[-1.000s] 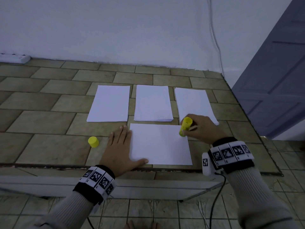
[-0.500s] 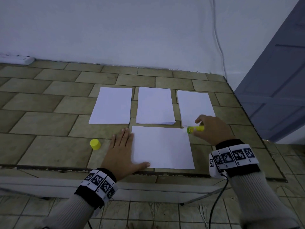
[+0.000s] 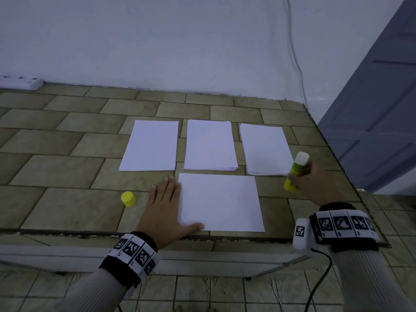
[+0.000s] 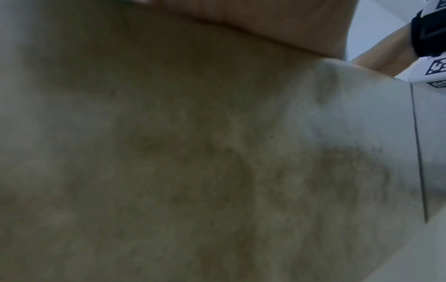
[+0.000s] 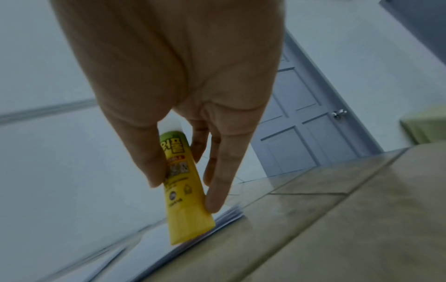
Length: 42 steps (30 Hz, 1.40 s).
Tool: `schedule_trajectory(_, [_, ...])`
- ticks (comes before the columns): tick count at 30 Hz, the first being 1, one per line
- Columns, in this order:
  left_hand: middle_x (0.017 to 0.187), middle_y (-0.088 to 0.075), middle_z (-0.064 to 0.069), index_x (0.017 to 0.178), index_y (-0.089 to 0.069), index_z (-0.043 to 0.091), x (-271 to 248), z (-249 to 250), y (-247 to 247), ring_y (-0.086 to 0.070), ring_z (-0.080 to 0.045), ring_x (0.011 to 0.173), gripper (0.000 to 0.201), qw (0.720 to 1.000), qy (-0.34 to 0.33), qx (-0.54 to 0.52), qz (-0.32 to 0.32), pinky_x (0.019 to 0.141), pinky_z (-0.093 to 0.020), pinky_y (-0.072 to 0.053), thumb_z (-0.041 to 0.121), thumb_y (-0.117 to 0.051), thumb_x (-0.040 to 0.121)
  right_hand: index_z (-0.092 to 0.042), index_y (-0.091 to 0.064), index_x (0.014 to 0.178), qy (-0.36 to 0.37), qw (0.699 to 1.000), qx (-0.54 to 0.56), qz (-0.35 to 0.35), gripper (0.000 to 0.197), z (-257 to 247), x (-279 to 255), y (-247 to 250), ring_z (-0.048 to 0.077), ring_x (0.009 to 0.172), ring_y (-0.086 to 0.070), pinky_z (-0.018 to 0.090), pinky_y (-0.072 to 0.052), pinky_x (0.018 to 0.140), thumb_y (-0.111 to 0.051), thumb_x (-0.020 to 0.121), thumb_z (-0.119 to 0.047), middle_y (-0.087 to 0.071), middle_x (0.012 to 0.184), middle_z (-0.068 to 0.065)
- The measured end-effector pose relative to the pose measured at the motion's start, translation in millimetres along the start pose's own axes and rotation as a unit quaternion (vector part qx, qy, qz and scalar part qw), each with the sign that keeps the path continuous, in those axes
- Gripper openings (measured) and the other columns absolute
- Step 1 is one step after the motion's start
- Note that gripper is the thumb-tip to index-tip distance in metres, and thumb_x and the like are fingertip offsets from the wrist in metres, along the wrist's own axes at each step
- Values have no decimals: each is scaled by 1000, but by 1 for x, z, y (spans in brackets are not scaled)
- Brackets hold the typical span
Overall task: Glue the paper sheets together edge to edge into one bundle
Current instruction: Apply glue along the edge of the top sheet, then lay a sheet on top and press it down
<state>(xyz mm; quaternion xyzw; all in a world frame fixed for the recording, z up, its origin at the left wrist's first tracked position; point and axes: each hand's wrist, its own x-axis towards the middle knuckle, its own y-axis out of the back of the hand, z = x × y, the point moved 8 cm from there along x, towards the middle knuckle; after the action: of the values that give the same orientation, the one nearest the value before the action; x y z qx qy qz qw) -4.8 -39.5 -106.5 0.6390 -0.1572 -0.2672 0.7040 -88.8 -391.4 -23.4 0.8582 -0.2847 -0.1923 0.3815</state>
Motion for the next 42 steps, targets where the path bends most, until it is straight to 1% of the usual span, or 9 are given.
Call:
schedule_trajectory(12, [162, 5, -16, 154, -3, 3, 0, 1, -1, 9, -28, 150, 141, 1000, -10, 1, -1, 121, -49, 4, 103, -1, 55, 2, -42, 126, -34, 999, -19, 23, 53, 24, 9, 2, 36, 104, -53, 36, -38, 78, -71, 84, -16, -55, 115, 21])
schedule_trajectory(15, [161, 6, -17, 153, -1, 2, 0, 2, 0, 9, -29, 149, 141, 1000, -10, 4, -1, 121, -49, 4, 103, 0, 55, -2, -50, 97, -46, 998, -33, 14, 35, 23, 5, 2, 26, 77, -53, 34, -39, 67, -74, 82, -23, -55, 86, 15])
schedule_trajectory(17, [161, 9, -17, 153, 2, 2, 0, 1, 0, 11, -29, 149, 141, 1000, -8, 4, -5, 121, -50, 4, 103, 1, 55, -7, -46, 70, -72, 994, -77, -31, 41, 25, -3, -2, 18, 57, -44, 28, -32, 53, -71, 84, -36, -46, 61, 8])
schedule_trajectory(19, [160, 15, -16, 152, 8, 3, 0, 1, -1, 17, -28, 148, 141, 1000, -3, 13, -16, 121, -49, 7, 102, 6, 52, -11, -42, 63, -93, 984, -115, -103, 46, 24, -17, -13, 15, 54, -41, 27, -28, 51, -61, 90, -42, -43, 58, 4])
schedule_trajectory(23, [160, 13, -17, 153, 5, 2, -1, 1, 1, 15, -28, 148, 138, 1000, -3, 10, -7, 121, -48, 6, 101, 1, 57, -8, -51, 76, -30, 970, -143, -193, 33, -4, -28, -48, 18, 67, -53, 27, -38, 60, -55, 94, -36, -54, 73, 6])
schedule_trajectory(26, [161, 4, -18, 153, -4, 0, -1, 1, 1, 7, -29, 149, 136, 1000, -7, 9, 9, 121, -49, 2, 100, -6, 61, -7, -60, 99, 74, 978, -122, -152, 22, -49, -16, -62, 21, 91, -57, 26, -41, 71, -60, 92, -27, -60, 94, 6])
schedule_trajectory(30, [161, 3, -17, 153, -4, 1, 0, 1, -1, 7, -29, 149, 137, 1000, -10, 10, 5, 120, -49, 2, 101, -3, 59, -2, -41, 135, 86, 974, -181, -107, 51, -70, 24, -80, 31, 125, -43, 36, -38, 98, -57, 94, -30, -46, 135, 16])
schedule_trajectory(35, [161, 6, -17, 153, -2, 2, -1, 1, 0, 10, -28, 149, 138, 1000, -7, 6, 0, 120, -49, 4, 101, 0, 57, -3, -36, 137, -16, 952, -278, -125, 61, -48, 58, -100, 40, 137, -25, 51, -31, 108, -53, 93, -42, -30, 146, 18])
schedule_trajectory(42, [161, 12, -16, 153, 2, 2, 0, 0, -1, 14, -27, 149, 139, 1000, -5, 5, -8, 121, -50, 3, 101, 3, 56, -2, -51, 116, 20, 953, -281, -111, 44, -50, 65, -100, 33, 114, -52, 38, -44, 88, -61, 90, -36, -55, 122, 17])
